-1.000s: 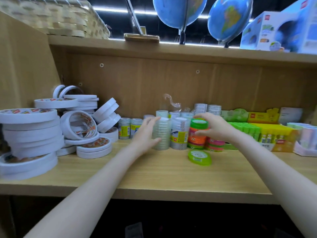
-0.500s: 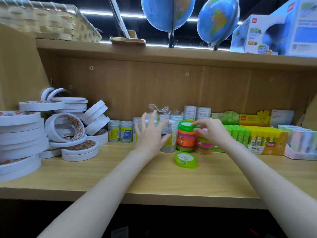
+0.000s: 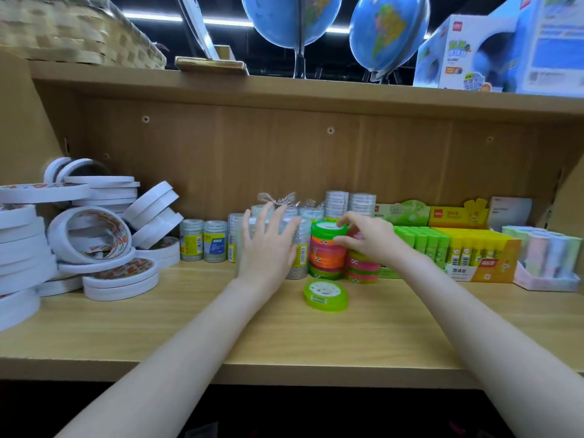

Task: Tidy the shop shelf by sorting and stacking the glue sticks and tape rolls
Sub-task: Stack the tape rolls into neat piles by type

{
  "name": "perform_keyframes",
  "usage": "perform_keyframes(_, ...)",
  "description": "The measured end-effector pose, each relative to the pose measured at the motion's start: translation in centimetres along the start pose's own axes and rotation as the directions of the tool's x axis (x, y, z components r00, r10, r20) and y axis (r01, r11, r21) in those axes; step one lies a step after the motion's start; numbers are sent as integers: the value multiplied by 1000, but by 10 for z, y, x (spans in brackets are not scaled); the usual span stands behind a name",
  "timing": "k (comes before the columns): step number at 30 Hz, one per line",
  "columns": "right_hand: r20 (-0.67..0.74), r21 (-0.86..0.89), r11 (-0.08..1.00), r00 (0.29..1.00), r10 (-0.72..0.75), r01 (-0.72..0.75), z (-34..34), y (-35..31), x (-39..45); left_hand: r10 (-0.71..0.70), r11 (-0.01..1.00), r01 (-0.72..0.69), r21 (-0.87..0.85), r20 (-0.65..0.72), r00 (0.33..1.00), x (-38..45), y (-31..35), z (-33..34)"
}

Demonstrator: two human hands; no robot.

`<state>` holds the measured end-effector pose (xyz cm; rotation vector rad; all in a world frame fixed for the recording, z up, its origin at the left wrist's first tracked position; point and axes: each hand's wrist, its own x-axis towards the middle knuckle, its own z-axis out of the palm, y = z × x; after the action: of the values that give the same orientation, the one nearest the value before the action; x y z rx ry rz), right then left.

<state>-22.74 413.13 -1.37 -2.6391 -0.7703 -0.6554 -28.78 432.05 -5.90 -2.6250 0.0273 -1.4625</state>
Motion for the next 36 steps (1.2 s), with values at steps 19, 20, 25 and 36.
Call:
perform_keyframes(19,232,272,950,948,-219,153,-3,1,-81,144,983,-144,-118,-4,990,-8,2,0)
perform_keyframes(20,182,332,937,967,-180,112,-10,6,-82,141,981,-143,-134,-23,990,-7,4,0)
perform_keyframes(25,-212,463,886,969,125,-13,-44,30,-46,89,978,-94,-186,-32,995,17,26,-7)
perform_keyframes(36,-167,360,924,965,201,-130,1,29,-29,36,998,-21,-52,318,948,60,35,-2)
